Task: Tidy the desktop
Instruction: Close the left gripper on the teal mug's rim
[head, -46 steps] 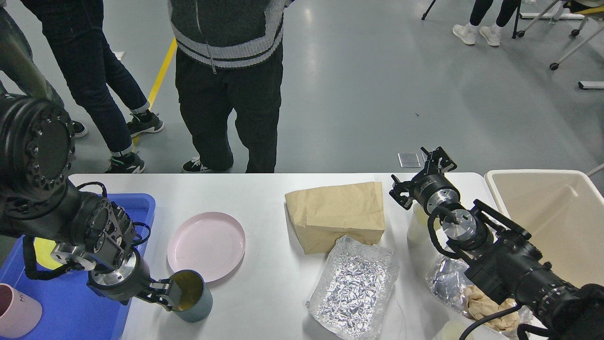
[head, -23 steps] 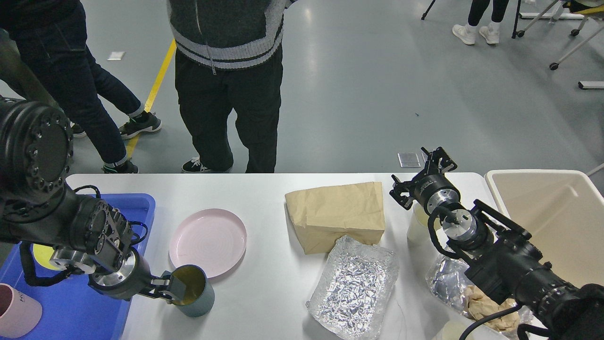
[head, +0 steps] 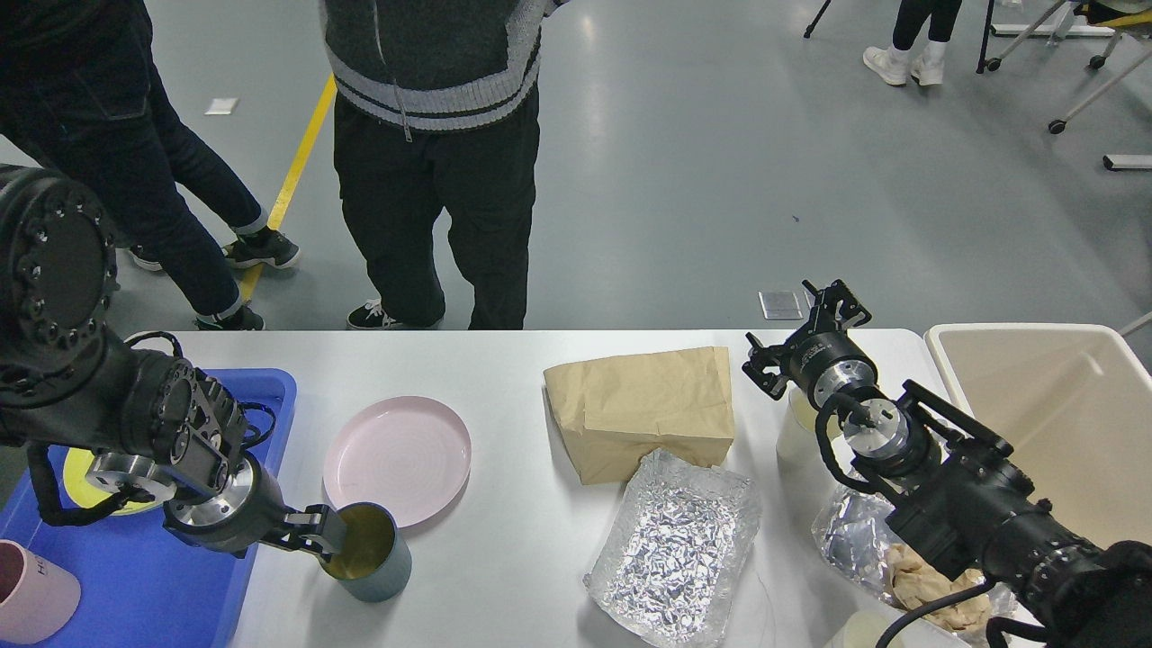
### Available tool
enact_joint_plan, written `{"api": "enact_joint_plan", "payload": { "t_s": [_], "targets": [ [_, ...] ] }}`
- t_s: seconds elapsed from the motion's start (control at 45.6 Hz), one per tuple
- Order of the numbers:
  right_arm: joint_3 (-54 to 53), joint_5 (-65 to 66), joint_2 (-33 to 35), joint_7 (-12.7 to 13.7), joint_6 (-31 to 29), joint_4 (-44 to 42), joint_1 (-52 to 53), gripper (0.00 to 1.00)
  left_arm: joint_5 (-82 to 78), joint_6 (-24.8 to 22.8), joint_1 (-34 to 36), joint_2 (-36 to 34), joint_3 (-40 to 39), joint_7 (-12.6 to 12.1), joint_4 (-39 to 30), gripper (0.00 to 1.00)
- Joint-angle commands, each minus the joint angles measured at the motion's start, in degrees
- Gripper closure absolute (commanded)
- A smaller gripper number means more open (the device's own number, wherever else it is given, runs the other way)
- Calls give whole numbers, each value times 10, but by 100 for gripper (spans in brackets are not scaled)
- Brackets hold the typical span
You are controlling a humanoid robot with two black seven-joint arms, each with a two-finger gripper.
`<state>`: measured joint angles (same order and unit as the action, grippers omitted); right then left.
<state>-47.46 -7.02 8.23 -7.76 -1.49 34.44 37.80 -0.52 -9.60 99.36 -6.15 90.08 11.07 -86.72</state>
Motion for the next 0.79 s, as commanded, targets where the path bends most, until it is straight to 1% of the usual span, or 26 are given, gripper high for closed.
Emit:
{"api": "enact_joint_plan", "payload": {
  "t_s": [0.0, 0.175, 0.351, 0.504, 0.767],
  "targets": [
    [0, 0, -1, 0, 0, 0, 0, 0, 1, 5, -9, 3, -4, 0, 5, 8],
    [0, 0, 0, 0, 0, 0, 0, 0, 30, 6, -30, 6, -20, 1, 28, 8],
    [0, 0, -1, 0, 0, 0, 0, 0, 39, 7, -45, 9, -37, -1, 33, 8],
    [0, 0, 0, 0, 0, 0, 0, 0, 39, 18, -58, 9, -48, -1, 39, 8],
    [0, 0, 0, 0, 0, 0, 1, 0, 39, 18, -68, 9, -51, -3, 46, 8]
  ]
}}
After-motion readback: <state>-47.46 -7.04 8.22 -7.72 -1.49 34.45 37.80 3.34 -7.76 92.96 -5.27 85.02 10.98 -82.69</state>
